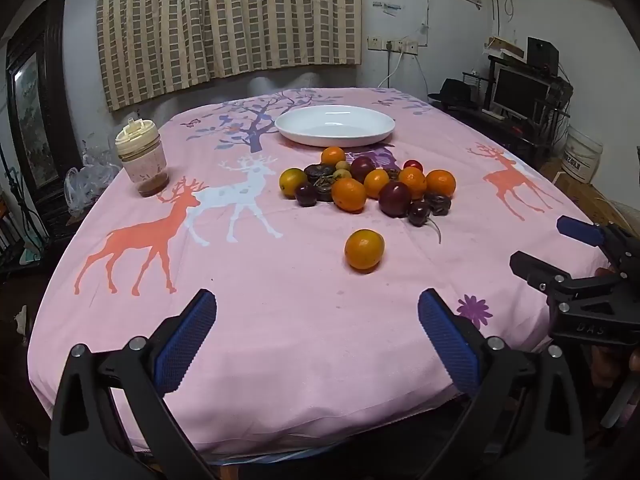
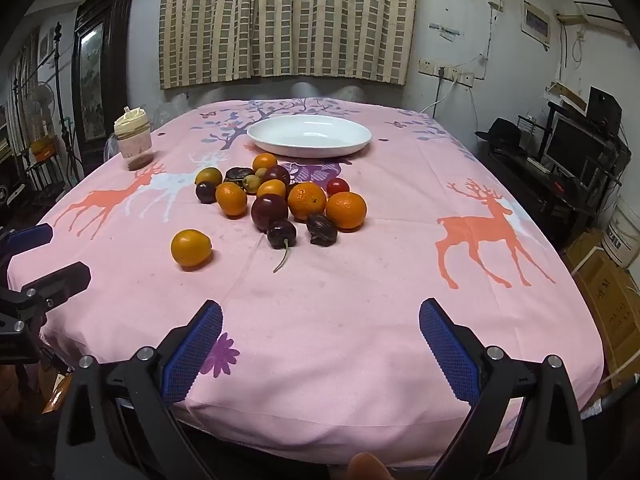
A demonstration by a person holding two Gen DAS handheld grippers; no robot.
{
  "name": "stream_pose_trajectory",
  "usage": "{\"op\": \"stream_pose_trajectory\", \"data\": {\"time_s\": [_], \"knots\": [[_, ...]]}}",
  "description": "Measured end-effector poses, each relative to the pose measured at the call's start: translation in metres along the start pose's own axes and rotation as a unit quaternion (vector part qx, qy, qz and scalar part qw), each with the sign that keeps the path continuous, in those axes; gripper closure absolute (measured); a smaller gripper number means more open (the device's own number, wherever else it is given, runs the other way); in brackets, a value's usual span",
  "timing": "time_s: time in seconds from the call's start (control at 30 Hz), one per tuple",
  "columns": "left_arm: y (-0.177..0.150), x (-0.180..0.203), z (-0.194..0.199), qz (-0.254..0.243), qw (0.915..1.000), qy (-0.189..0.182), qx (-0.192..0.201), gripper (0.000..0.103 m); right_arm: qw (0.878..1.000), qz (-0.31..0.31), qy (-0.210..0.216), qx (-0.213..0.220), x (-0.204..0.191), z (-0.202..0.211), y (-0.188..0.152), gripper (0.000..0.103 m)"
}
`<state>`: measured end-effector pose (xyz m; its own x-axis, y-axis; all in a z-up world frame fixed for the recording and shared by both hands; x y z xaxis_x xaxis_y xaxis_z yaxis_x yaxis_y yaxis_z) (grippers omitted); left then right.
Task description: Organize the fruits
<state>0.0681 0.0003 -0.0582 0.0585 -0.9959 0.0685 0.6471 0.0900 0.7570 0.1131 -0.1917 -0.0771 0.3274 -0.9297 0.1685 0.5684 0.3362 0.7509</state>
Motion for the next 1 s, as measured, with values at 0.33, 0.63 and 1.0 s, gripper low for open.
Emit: {"op": "stream_pose_trajectory", "data": {"time_s": [0.33, 0.63, 1.0], "knots": [[-0.0003, 0.001, -0.0003, 0.0, 1.0, 0.005, -0.002, 0.004, 1.0, 0.0, 0.0, -0.002, -0.0003, -0.0005, -0.0005, 0.004], [-0.0012, -0.0019, -0.0039, -0.001, 1.0, 0.007, -0.006, 0.004, 1.0, 0.0, 0.0, -0.001, -0.0002, -0.0004, -0.0003, 0.004], [-0.0033, -0.0032, -0.0055, -0.003, 0.9999, 0.008, -0.007, 0.004, 1.0, 0.0, -0.001, -0.002, -0.0002, -0.0008, -0.0008, 0.004]]}}
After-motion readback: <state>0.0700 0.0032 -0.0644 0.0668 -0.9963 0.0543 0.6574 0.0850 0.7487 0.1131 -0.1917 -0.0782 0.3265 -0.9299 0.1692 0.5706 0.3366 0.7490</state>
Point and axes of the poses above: each gripper's, at about its wrist camera, not at the fingertips, and z roughly against the way its jaws point, x to its right, y to its top, the point moved 9 cm from there along -z, roughly the way its jaws point, and after that the axes turned 8 degrees about z, right-handed, at the moved point
